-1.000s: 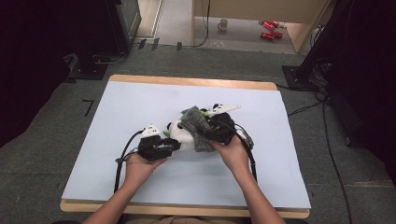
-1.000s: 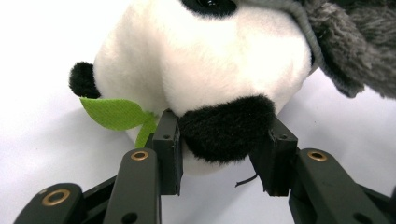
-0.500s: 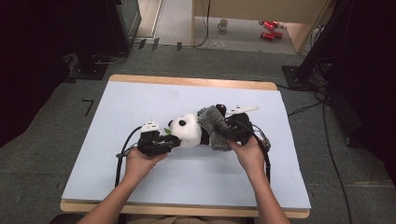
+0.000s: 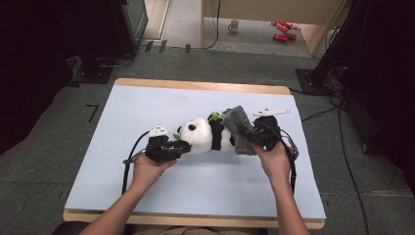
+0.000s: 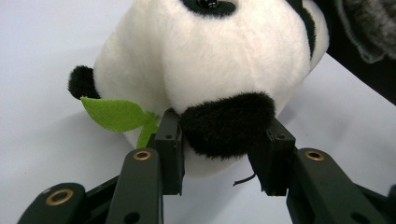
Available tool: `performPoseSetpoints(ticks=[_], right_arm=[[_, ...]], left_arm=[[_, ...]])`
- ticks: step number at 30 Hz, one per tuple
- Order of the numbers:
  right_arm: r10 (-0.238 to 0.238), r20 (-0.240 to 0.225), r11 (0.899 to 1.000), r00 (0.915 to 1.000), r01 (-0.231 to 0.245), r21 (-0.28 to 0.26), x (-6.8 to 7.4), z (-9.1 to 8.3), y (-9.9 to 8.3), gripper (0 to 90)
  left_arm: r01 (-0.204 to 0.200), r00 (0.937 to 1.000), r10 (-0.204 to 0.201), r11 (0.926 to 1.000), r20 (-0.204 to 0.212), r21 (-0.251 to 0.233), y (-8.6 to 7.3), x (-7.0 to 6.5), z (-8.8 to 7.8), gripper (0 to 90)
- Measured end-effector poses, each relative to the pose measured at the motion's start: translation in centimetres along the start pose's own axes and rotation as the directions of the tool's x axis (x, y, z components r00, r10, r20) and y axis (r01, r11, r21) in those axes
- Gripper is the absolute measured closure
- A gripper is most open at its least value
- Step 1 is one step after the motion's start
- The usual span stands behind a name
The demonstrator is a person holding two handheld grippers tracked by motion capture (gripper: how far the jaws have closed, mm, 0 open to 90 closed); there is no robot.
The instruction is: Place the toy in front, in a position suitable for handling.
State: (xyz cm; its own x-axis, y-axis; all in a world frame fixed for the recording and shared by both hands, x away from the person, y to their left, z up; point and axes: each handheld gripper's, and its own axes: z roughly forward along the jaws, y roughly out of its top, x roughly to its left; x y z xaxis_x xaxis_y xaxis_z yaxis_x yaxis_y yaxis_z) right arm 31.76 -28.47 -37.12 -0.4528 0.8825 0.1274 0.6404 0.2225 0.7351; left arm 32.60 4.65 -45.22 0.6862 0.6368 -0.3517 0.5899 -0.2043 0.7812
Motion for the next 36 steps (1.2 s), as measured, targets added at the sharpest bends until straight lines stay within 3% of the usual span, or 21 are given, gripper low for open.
performPoseSetpoints(ticks=[4,9,12,15,19,21,22,23,25,26,29,33,36], right_arm=[[0.002,0.028,1.000,0.9996,-0.002,-0.014,-0.2,-0.9,0.3,76.8],[0.043,0.033,0.998,0.9985,-0.042,-0.054,-0.9,-2.1,0.5,76.7],[0.067,-0.011,0.993,0.9977,-0.068,-0.094,-0.7,-3.1,0.9,76.7],[0.047,-0.055,0.991,0.9974,-0.053,-0.121,0.3,-3.5,1.5,76.6],[0.015,-0.120,0.994,0.9926,-0.028,-0.107,2.1,-2.7,1.9,76.3],[0.008,-0.156,0.997,0.9877,-0.020,-0.079,2.9,-1.6,1.7,76.3],[0.006,-0.174,0.999,0.9847,-0.013,-0.040,3.4,-0.3,1.4,76.3],[0.006,-0.174,0.999,0.9847,-0.013,-0.040,3.4,-0.3,1.4,76.3],[0.015,-0.185,1.000,0.9827,-0.016,-0.002,3.6,1.3,0.9,76.2],[0.012,-0.166,1.000,0.9860,-0.008,0.025,3.6,2.4,0.4,75.9],[-0.001,-0.152,1.000,0.9884,0.004,0.019,3.5,2.9,0.1,75.9],[-0.033,-0.077,0.999,0.9964,0.034,0.007,3.0,2.4,0.5,76.0],[-0.011,-0.056,1.000,0.9983,0.011,-0.007,1.9,1.8,0.5,76.2]], left_arm=[[0.011,0.9999,-0.011,0.9999,-0.004,0.002,0.0,0.2,0.0,59.8],[0.004,1.0000,-0.004,1.0000,-0.008,0.002,0.0,0.3,-0.1,60.0],[0.007,0.9999,-0.007,1.0000,-0.008,0.003,0.1,0.2,-0.2,60.1],[0.011,0.9999,-0.011,0.9999,-0.006,0.003,0.1,0.1,-0.3,60.3],[0.030,0.9996,-0.030,0.9994,0.001,0.017,0.2,0.1,-0.6,60.7],[0.041,0.9992,-0.041,0.9989,0.005,0.022,0.3,0.2,-0.8,61.1],[0.049,0.9988,-0.049,0.9986,0.006,0.021,0.3,0.2,-0.9,61.6],[0.053,0.9986,-0.053,0.9984,0.009,0.020,0.3,0.2,-1.0,61.6],[0.065,0.9976,-0.066,0.9976,0.020,0.025,0.4,0.1,-1.2,62.1],[0.067,0.9975,-0.067,0.9974,0.021,0.029,0.4,0.0,-1.2,62.6],[0.065,0.9975,-0.066,0.9970,0.022,0.040,0.4,-0.2,-1.3,63.0],[0.045,0.9989,-0.046,0.9981,0.008,0.041,0.4,-0.1,-1.4,64.3],[0.037,0.9993,-0.037,0.9986,0.005,0.038,0.4,0.1,-1.5,64.7]])
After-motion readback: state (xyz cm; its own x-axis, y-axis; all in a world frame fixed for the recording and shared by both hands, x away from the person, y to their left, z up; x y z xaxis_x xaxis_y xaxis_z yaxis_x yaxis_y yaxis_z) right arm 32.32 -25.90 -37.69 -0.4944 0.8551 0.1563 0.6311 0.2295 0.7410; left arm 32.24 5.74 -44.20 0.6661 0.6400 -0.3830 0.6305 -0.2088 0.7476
